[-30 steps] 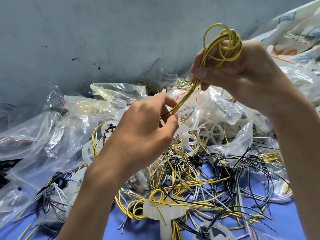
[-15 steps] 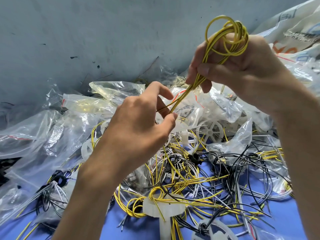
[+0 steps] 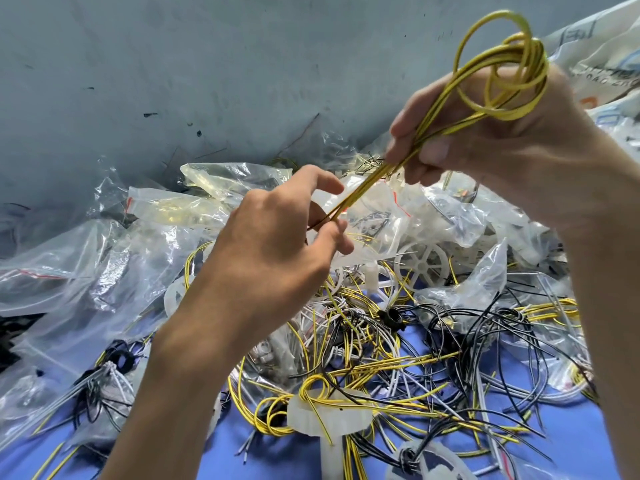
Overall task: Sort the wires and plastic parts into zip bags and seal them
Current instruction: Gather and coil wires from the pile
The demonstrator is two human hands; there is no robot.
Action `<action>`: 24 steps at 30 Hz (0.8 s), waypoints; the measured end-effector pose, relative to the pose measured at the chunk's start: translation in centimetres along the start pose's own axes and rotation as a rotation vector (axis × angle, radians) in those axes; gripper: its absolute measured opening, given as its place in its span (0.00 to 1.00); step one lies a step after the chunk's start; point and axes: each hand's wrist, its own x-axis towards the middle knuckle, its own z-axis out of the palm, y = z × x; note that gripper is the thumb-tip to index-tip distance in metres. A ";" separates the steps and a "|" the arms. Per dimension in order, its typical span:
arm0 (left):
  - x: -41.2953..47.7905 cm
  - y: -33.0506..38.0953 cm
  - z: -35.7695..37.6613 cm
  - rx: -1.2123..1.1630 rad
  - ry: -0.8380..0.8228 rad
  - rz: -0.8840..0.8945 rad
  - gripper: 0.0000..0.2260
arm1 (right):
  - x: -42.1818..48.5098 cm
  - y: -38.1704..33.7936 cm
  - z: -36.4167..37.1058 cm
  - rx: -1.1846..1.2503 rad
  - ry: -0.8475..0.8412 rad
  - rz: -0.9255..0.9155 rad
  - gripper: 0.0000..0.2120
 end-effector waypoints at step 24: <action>0.0 1.1 0.2 -0.217 -0.086 0.020 0.17 | 0.4 0.1 0.4 -0.527 -0.326 0.262 0.16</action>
